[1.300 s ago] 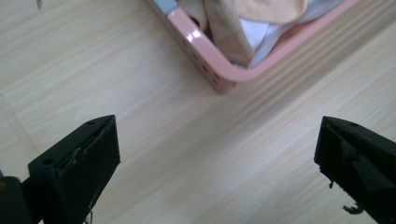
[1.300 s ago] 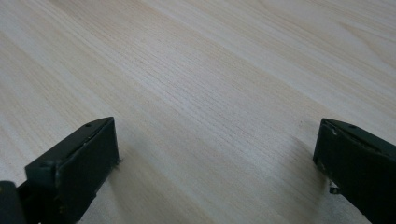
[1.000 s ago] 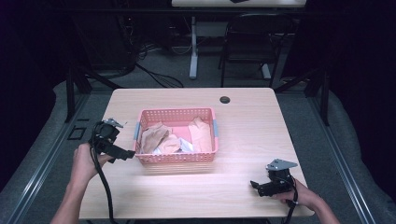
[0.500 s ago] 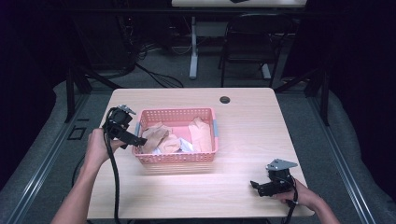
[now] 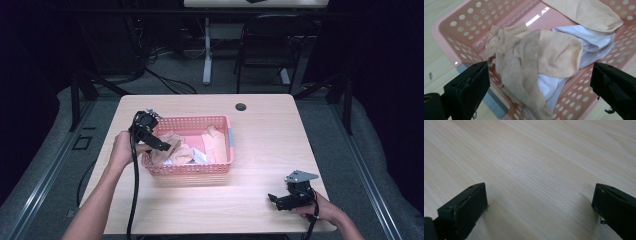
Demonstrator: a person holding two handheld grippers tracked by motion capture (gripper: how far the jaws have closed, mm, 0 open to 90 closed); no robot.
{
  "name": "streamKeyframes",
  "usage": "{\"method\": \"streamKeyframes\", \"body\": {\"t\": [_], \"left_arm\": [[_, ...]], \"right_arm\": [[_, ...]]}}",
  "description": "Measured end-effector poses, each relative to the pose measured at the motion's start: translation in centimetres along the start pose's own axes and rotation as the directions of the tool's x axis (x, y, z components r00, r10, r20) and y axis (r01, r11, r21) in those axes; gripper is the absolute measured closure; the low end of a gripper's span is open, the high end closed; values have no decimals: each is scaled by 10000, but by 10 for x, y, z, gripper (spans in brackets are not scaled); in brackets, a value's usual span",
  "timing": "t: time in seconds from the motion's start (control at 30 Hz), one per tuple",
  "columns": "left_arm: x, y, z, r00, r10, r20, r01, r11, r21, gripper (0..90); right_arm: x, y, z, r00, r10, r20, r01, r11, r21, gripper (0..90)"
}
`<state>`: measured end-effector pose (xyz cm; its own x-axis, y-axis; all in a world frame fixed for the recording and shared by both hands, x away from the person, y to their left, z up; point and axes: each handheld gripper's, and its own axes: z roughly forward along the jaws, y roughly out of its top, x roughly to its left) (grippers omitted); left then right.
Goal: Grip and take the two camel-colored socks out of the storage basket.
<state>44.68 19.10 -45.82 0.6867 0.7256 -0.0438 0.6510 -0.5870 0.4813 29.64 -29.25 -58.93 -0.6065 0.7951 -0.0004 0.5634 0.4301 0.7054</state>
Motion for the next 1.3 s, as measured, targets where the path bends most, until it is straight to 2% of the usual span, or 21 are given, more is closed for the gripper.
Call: {"method": "streamKeyframes", "body": {"t": [0.17, 0.37, 0.4, 0.47, 0.57, 0.7, 0.87, 1.03, 1.07, 1.1, 1.2, 1.3], "left_arm": [[4, 3, 15, 10000, -84, -40, 85, 9998, 188, 50], [10, 3, 32, 9996, -158, -228, 172, 9980, 608, 215], [11, 2, 36, 9994, -225, -270, 244, 9971, 719, 215], [14, -1, 39, 9990, -381, -212, 396, 9963, 757, 272], [14, -3, 39, 9986, -362, -380, 383, 9978, 544, 366], [11, -9, 41, 9979, -212, -615, 252, 9976, 648, 451], [10, -11, 37, 9976, -246, -641, 279, 9982, 522, 586], [6, -10, 35, 9980, -18, -640, 72, 9964, 844, 701], [5, -10, 34, 9979, 27, -653, 31, 9960, 892, 701], [3, -9, 32, 9979, 170, -632, -103, 9945, 1044, 757], [-1, -5, 29, 9971, 507, -565, -426, 9898, 1359, 797], [-3, -1, 24, 9974, 585, -416, -518, 9876, 1479, 805]], "right_arm": [[0, 0, 0, 10000, 4, -2, -4, 10000, -4, 0], [0, 0, 0, 10000, 1, -7, -1, 10000, -11, 0], [0, 0, 0, 10000, -5, 3, 5, 10000, -8, 0], [0, 0, 0, 10000, 1, -7, -1, 10000, -6, 0], [0, 0, 0, 10000, -1, -7, 1, 10000, -7, 0], [0, 0, 0, 10000, -1, -4, 1, 10000, -8, 0], [0, 0, 0, 10000, 0, -5, 0, 10000, -5, 0], [0, 0, 0, 10000, -5, -6, 5, 10000, -13, 0], [0, 0, 0, 10000, -3, 1, 3, 10000, -1, 0], [0, 0, 0, 10000, 1, -4, -1, 10000, -3, 0], [0, 0, 0, 10000, -2, 4, 2, 10000, 1, 0], [0, 0, 0, 10000, -12, 19, 12, 10000, 4, 0]]}}
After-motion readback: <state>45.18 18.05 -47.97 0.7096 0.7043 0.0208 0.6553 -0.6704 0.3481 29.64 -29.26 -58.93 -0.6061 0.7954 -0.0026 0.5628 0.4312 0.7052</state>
